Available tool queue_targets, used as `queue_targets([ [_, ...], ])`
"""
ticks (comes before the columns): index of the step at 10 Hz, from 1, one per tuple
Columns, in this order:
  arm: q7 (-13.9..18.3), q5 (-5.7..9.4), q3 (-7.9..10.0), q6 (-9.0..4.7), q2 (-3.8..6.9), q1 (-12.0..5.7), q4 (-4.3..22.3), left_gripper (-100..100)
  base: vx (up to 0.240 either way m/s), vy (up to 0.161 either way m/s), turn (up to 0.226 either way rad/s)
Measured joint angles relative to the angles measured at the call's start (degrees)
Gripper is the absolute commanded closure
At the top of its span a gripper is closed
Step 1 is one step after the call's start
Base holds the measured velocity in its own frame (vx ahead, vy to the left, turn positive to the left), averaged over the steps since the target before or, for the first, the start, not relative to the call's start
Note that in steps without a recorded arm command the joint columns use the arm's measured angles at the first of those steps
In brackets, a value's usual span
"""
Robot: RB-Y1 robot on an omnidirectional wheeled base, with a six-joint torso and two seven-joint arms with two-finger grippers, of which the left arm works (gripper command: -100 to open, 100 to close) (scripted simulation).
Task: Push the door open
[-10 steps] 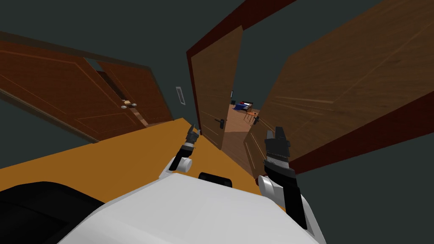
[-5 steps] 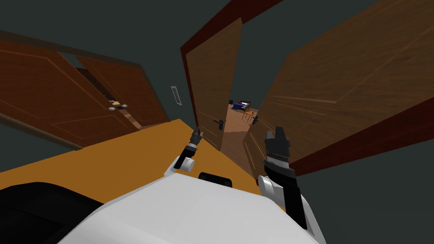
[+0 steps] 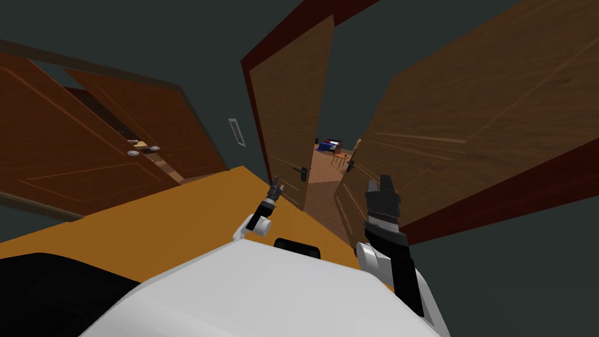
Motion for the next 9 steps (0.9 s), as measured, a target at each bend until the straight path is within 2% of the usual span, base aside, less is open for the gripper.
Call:
queue_targets([
  [1,0.1,-0.03,-0.32,0.16,0.46,-0.65,1.3,-100,0.09,0.062,-0.098],
  [5,-0.1,-0.62,-2.07,0.68,1.13,-2.97,6.1,-100,0.089,0.062,-0.085],
  [9,-0.3,-1.19,-3.87,1.35,1.92,-6.21,12.0,-100,0.108,0.091,-0.114],
])
